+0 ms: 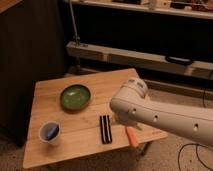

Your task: Move the arm in a circular motion

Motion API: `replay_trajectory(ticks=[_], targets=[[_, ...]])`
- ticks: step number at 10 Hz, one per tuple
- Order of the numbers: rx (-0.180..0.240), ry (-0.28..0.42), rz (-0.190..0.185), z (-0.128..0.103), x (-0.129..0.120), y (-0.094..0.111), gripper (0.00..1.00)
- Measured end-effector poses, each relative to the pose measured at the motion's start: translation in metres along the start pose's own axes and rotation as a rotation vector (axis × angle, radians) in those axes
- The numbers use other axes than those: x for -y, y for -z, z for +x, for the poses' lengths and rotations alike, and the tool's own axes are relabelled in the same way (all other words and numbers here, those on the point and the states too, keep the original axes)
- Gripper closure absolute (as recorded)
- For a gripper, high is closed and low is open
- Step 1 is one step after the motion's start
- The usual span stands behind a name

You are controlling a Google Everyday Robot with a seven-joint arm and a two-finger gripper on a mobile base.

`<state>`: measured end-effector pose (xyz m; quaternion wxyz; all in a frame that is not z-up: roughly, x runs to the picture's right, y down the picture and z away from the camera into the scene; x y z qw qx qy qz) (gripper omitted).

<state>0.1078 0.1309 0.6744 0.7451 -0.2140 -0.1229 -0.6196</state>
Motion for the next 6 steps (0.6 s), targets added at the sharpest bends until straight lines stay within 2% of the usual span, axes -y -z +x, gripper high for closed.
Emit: replay_trajectory(ticks=[4, 6], targets=[[-0.08, 0.0, -0.018, 0.096, -0.071, -0.018, 0.24], [-0.116, -0.02, -0.043, 0.132, -0.121, -0.007, 0.24]])
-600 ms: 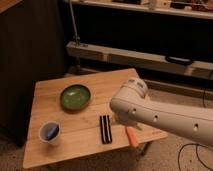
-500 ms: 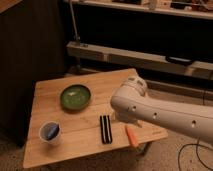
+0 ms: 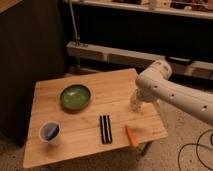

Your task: Move the arm in a circular motion

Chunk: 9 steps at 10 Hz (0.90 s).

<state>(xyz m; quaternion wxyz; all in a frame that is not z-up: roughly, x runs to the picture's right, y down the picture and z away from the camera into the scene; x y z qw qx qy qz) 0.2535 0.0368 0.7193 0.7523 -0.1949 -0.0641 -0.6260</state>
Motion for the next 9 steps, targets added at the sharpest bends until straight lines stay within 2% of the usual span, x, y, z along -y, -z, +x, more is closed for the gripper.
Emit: replay_trajectory(ticks=[1, 2, 4, 6, 7, 9], targets=[[-0.009, -0.02, -0.028, 0.014, -0.04, 0.012, 0.24], [-0.009, -0.039, -0.043, 0.019, -0.064, 0.019, 0.24], [0.003, -0.096, -0.067, 0.01, -0.123, 0.039, 0.24], [0.035, -0.131, -0.06, -0.023, -0.169, 0.052, 0.24], [0.052, -0.13, -0.044, -0.051, -0.186, 0.055, 0.24], [0.068, -0.1, -0.027, -0.083, -0.198, 0.058, 0.24]])
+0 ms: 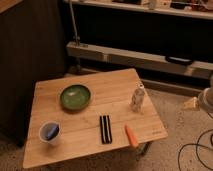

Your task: Move the arm in a circular motion

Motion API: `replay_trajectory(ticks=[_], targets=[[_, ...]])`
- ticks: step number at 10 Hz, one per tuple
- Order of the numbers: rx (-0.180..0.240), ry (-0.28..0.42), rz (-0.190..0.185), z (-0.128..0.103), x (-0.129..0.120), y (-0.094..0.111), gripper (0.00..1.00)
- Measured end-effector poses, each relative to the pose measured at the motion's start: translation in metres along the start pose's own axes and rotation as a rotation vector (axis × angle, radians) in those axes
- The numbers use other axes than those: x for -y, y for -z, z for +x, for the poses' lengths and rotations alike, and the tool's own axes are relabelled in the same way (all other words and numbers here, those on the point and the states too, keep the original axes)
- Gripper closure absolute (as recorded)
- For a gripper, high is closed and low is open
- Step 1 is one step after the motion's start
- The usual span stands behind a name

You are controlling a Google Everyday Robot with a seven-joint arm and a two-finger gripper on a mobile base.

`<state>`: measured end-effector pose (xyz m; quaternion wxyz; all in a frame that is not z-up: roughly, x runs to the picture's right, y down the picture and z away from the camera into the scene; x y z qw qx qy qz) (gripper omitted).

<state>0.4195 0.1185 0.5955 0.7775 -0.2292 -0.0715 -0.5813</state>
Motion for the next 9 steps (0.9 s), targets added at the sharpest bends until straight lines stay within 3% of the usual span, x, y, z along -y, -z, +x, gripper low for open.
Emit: replay_trajectory(ticks=[2, 3, 6, 7, 9], targets=[[0.025, 0.04, 0.004, -0.024, 0.004, 0.0, 0.24], [0.039, 0.066, 0.012, -0.036, 0.018, 0.002, 0.24], [0.069, 0.132, 0.047, -0.062, 0.087, 0.006, 0.24], [0.083, 0.168, 0.071, -0.071, 0.124, 0.009, 0.24], [0.108, 0.224, 0.106, -0.084, 0.173, 0.014, 0.24]])
